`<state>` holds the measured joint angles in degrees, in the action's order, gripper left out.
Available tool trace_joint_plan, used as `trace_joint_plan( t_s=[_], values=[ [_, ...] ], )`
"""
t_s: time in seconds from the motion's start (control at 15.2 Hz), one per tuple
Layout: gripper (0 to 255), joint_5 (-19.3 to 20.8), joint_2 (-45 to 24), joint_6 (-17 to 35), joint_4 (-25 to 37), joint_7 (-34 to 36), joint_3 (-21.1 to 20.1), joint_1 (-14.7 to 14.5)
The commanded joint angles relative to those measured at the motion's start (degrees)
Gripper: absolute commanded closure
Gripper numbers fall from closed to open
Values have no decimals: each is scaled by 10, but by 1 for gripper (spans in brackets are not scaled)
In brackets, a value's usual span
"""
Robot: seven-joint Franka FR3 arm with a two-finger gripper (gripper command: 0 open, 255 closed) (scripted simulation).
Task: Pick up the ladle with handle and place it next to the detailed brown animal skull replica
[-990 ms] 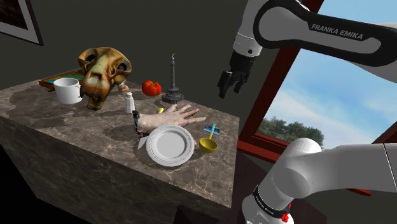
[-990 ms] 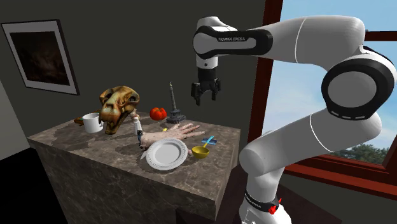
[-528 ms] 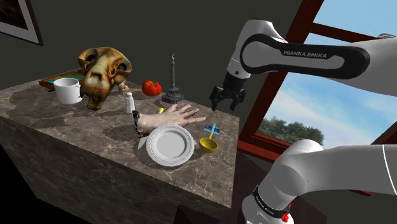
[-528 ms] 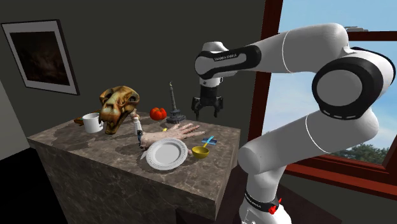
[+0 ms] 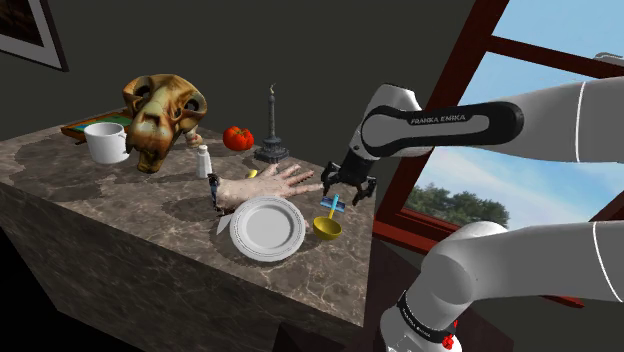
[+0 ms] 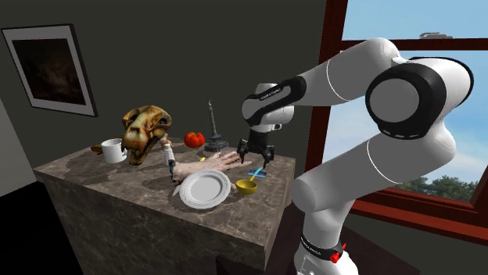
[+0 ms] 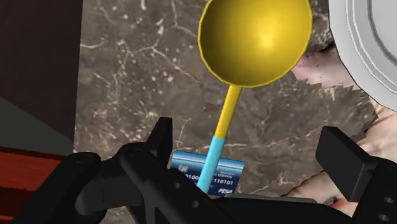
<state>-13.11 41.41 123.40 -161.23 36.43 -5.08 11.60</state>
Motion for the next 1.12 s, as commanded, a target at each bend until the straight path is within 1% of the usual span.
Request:
trace_joint_plan(
  t_s=[0.0, 0.07, 0.13, 0.59, 0.66, 1.06],
  values=[
    [0, -29, -31, 64, -28, 40, -6, 8],
    [0, -45, -45, 94, -41, 57, -9, 10],
    [0, -53, -53, 109, -47, 66, -10, 10],
    [0, -78, -115, 190, -66, 54, -16, -7],
    [0, -81, -121, 197, -67, 53, -16, -8],
    [0, -81, -121, 197, -67, 53, -16, -8]
  ],
)
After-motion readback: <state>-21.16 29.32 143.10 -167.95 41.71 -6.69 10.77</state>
